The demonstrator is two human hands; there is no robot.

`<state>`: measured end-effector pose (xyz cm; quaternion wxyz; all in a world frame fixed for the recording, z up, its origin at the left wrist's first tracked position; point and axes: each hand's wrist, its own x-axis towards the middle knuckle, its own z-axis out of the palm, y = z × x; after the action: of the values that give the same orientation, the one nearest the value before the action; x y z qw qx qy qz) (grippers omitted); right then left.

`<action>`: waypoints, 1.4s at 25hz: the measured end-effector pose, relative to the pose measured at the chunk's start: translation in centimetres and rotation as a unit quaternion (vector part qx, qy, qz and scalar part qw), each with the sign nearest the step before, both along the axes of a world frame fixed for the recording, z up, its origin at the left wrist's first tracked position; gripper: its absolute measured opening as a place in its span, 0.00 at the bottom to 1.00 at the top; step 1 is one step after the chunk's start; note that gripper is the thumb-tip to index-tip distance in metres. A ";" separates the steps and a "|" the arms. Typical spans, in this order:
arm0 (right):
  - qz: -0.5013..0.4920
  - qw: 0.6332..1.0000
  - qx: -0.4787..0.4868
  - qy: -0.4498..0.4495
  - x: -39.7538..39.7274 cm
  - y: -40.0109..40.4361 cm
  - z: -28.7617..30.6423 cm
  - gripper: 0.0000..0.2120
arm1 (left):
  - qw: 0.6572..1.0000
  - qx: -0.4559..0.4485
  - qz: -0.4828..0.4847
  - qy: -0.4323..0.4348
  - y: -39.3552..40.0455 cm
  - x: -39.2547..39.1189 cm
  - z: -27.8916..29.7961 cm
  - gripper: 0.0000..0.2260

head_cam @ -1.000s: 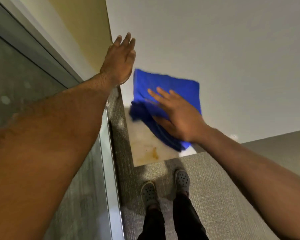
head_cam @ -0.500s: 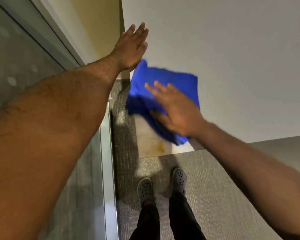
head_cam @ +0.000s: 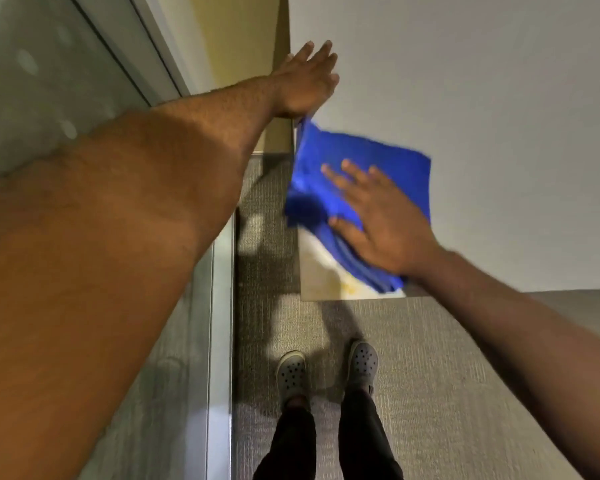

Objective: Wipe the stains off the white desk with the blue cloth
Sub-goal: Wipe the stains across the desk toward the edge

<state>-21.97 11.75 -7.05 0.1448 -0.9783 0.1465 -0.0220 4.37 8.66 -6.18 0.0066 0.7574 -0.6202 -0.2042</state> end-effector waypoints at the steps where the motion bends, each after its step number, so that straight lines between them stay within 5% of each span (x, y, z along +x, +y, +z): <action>1: 0.046 0.999 0.004 0.010 -1.4 1.6 0.0 0.26 | 1.000 0.001 -0.004 0.000 0.3 -0.1 0.1 0.26; 3: 0.072 0.997 0.026 0.007 -2.7 1.5 0.4 0.25 | 1.000 -0.004 -0.013 0.004 1.3 -0.1 0.1 0.26; 8: -0.074 0.996 -0.038 0.033 4.1 -1.6 0.5 0.26 | 0.999 -0.013 -0.021 0.038 2.0 0.0 0.1 0.26; 15: 0.125 0.989 -0.037 0.070 2.7 5.3 1.7 0.19 | 0.999 0.002 -0.001 0.051 1.6 -0.8 1.4 0.23; 20: 0.249 0.962 0.104 0.039 -2.0 7.6 1.9 0.15 | 1.000 0.013 0.001 0.017 1.0 -0.3 -0.5 0.25; 23: 0.094 0.984 0.154 -0.008 -2.9 2.6 1.5 0.23 | 0.999 0.000 0.039 0.010 1.8 -1.2 -1.5 0.26; 27: -0.112 0.990 0.074 -0.043 -8.7 -4.8 0.7 0.27 | 0.994 -0.039 0.100 0.013 3.7 -4.1 -1.9 0.28; 35: -0.477 0.877 0.047 -0.042 -26.2 -11.1 1.5 0.30 | 0.967 -0.127 0.212 0.059 6.0 -7.8 -3.7 0.35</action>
<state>-48.13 0.69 -5.60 0.1688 -0.7799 0.5900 -0.1230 -3.45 14.68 -9.89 0.1826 0.8513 -0.4645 -0.1620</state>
